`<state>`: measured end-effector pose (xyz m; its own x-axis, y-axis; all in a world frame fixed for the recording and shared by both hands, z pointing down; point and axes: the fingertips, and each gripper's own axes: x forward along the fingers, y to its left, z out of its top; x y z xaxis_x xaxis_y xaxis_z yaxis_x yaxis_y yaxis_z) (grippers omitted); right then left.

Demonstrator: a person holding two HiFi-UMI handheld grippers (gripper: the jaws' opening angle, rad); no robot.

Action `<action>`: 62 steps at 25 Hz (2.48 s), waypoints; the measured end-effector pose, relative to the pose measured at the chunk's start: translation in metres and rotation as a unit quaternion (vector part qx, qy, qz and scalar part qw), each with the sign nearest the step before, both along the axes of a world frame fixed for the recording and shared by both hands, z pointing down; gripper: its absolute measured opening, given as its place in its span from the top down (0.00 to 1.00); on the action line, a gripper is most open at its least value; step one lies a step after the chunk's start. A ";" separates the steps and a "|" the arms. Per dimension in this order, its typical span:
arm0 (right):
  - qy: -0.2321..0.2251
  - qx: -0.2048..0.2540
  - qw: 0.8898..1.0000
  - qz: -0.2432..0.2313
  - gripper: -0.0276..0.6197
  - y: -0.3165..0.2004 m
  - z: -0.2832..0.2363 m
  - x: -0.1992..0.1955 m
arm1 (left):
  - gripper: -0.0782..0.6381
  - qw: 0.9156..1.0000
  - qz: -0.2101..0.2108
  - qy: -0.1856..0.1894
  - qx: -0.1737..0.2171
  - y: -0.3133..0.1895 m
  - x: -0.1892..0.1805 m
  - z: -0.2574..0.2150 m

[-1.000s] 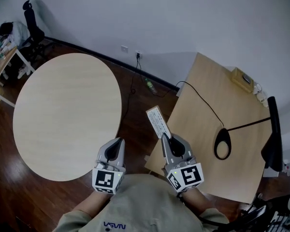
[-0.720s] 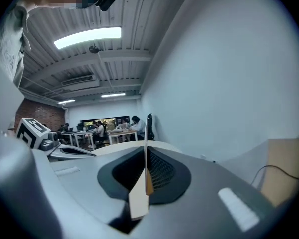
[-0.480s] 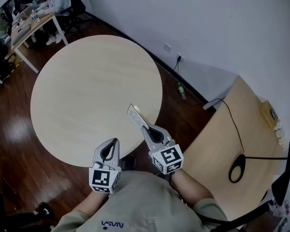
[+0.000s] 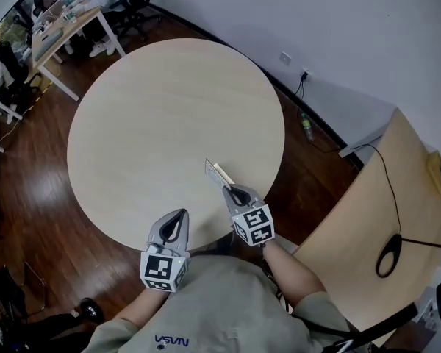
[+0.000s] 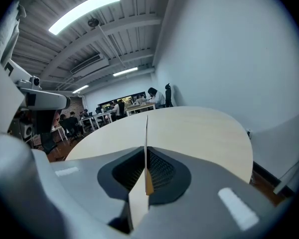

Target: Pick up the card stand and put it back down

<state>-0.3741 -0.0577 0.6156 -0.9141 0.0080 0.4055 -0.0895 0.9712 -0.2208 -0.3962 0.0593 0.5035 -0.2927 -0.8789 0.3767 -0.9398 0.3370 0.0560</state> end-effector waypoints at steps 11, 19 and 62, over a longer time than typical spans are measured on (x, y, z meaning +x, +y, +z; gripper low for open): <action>0.039 -0.036 0.998 0.040 0.87 -0.008 0.028 0.009 | 0.89 0.999 0.018 0.033 0.007 0.001 -0.001 0.016; 0.023 -0.010 0.981 0.192 0.95 -0.023 -0.034 0.114 | 0.89 0.990 0.115 0.074 0.033 -0.040 0.034 0.017; -0.073 0.103 0.793 0.596 0.96 0.160 -0.223 0.522 | 0.89 0.864 0.498 0.012 0.080 0.024 0.406 -0.104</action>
<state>0.1475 0.1027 0.3929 -0.2592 -0.9499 0.1747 -0.9592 0.2320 -0.1618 0.0095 0.0835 0.3995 0.6438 -0.7321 0.2228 -0.7576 -0.6508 0.0508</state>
